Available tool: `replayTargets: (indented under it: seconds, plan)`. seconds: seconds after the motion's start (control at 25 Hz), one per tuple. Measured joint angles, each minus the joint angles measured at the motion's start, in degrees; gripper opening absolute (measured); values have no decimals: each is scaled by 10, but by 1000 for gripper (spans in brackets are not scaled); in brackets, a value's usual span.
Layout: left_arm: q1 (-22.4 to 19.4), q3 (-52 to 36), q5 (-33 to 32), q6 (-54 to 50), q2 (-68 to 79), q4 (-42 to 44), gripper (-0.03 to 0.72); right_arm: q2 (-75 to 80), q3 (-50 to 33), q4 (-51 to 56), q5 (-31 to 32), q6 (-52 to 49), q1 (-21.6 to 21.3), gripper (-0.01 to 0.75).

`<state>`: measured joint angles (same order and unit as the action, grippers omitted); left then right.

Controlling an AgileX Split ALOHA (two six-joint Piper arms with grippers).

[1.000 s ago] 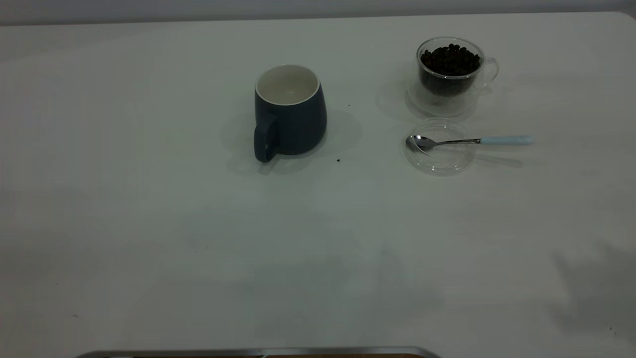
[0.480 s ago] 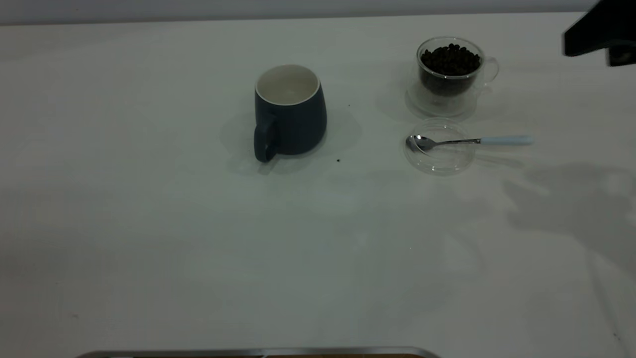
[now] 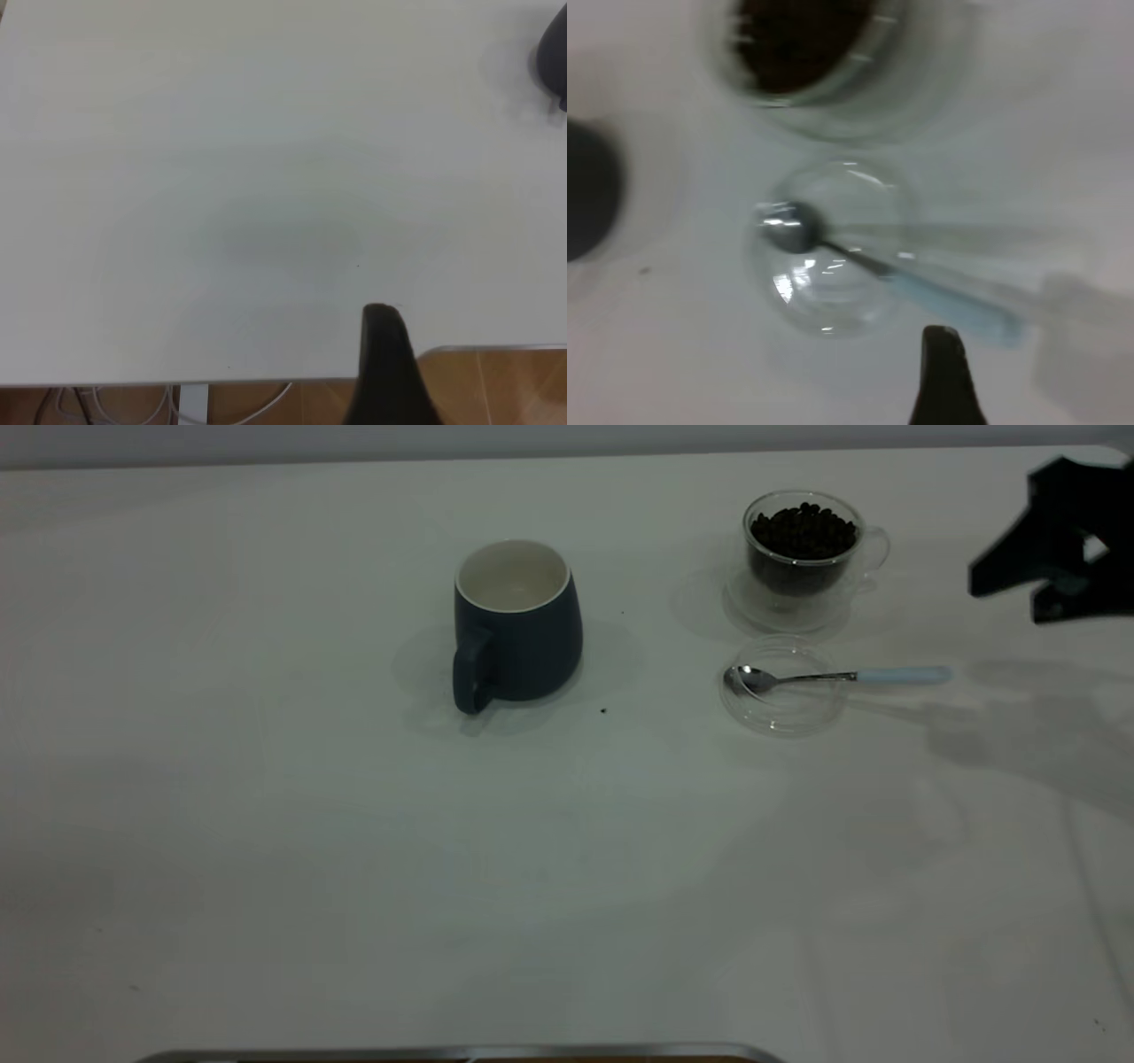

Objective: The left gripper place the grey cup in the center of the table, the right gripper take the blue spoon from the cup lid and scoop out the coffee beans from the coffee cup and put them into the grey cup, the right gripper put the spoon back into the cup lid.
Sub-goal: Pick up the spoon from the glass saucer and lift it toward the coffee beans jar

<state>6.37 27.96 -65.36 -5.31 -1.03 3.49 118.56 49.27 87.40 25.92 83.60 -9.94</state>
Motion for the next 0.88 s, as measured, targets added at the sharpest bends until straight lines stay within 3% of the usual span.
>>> replayTargets:
  seconds: [0.28,0.88]
  plan:
    - [0,0,0,0,0,0,567,70,25,0,62,0,-51,571]
    - [0,0,-1,0,0,0,567,194,126,-30,166,2,-54,571]
